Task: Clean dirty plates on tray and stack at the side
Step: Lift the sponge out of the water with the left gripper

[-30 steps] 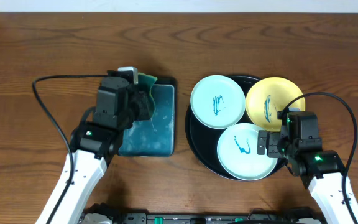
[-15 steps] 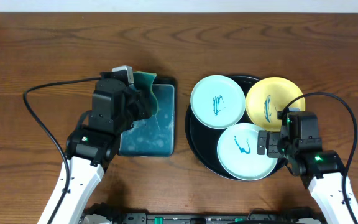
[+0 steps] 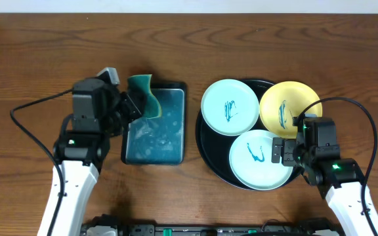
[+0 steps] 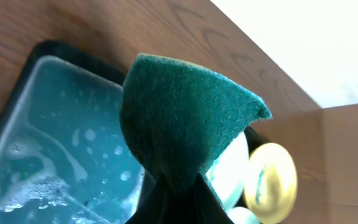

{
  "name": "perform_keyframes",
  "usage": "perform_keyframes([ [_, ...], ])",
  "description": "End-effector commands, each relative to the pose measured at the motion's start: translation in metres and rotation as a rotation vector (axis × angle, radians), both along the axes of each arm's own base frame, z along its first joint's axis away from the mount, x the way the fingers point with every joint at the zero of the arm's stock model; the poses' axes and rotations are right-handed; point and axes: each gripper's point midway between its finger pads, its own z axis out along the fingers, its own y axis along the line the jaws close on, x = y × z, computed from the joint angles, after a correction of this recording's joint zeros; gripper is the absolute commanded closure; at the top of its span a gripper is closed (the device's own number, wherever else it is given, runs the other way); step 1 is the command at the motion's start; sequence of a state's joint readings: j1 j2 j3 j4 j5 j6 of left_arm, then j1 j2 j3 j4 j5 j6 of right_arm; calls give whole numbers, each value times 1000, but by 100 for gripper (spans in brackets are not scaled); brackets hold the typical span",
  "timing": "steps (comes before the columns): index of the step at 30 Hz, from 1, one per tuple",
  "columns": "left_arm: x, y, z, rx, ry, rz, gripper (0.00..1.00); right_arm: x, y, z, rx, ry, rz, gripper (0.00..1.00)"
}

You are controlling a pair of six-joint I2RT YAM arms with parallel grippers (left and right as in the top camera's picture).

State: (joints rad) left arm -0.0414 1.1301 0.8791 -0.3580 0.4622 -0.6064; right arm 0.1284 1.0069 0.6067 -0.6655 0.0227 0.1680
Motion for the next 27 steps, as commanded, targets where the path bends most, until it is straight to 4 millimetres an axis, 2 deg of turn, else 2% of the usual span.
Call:
perform_keyframes([
  [1, -2, -10, 2, -117, 30, -69, 92, 5, -1, 7, -11, -20, 5, 1],
  [13, 2, -11, -24, -211, 139, -106, 93, 5, -1, 7, -11, -20, 5, 1],
  [27, 3, -11, -25, -208, 139, -108, 93, 5, -1, 7, -11, -20, 5, 1],
])
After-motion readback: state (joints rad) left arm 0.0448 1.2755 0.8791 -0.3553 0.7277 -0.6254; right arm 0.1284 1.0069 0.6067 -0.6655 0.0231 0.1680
